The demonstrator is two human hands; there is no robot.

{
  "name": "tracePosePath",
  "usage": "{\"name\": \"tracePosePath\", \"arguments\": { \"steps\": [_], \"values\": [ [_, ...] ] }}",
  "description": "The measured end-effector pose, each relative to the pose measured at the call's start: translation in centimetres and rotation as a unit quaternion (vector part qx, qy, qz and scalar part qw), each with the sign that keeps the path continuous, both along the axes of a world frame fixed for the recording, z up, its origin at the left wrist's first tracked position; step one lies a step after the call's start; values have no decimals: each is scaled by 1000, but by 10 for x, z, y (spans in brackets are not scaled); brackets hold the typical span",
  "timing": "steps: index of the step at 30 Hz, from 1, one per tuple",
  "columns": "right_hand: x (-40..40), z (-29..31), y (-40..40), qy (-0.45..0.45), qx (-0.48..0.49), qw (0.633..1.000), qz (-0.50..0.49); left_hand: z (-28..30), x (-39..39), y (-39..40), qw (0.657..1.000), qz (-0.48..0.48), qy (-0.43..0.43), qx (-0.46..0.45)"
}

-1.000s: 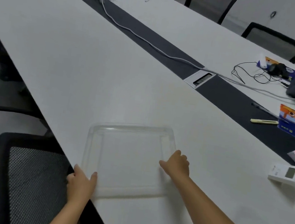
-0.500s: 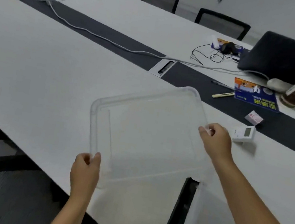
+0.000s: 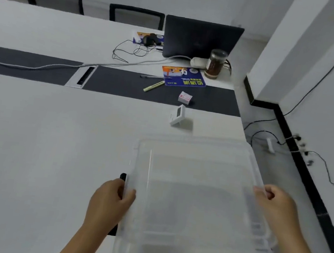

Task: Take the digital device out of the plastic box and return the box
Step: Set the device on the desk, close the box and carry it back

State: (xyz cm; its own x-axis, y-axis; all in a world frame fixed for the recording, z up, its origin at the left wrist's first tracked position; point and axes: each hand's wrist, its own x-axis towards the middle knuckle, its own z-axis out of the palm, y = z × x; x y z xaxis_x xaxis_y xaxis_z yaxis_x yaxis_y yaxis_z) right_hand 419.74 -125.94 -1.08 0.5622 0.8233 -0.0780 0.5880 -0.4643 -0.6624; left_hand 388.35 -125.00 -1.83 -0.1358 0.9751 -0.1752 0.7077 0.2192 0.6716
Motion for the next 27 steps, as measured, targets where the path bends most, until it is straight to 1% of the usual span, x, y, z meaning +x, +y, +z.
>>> {"name": "tracePosePath", "arguments": {
  "steps": [2,4,9,12,14,18,22,27],
  "values": [
    [7,-11,-14,-11,-30,999,5,-1,4,-3,1000,-5,19,13],
    [11,-19,-23,-17,-43,999,20,-2,3,-8,999,-14,47,3],
    [9,-21,-27,-13,-19,999,43,2,0,-13,993,-49,86,-59],
    [9,-21,-29,-15,-11,999,46,4,1,-2,991,-87,70,-71],
    [10,-22,-30,-36,-19,997,64,4,5,8,992,-97,50,-65],
    [12,-25,-33,-73,-16,993,89,-10,14,20,996,-56,62,-10],
    [12,-24,-37,-72,-13,992,102,-20,25,8,999,-1,39,23],
    [6,-24,-42,-57,-4,994,94,-28,23,-8,998,18,55,20]
  ]
}}
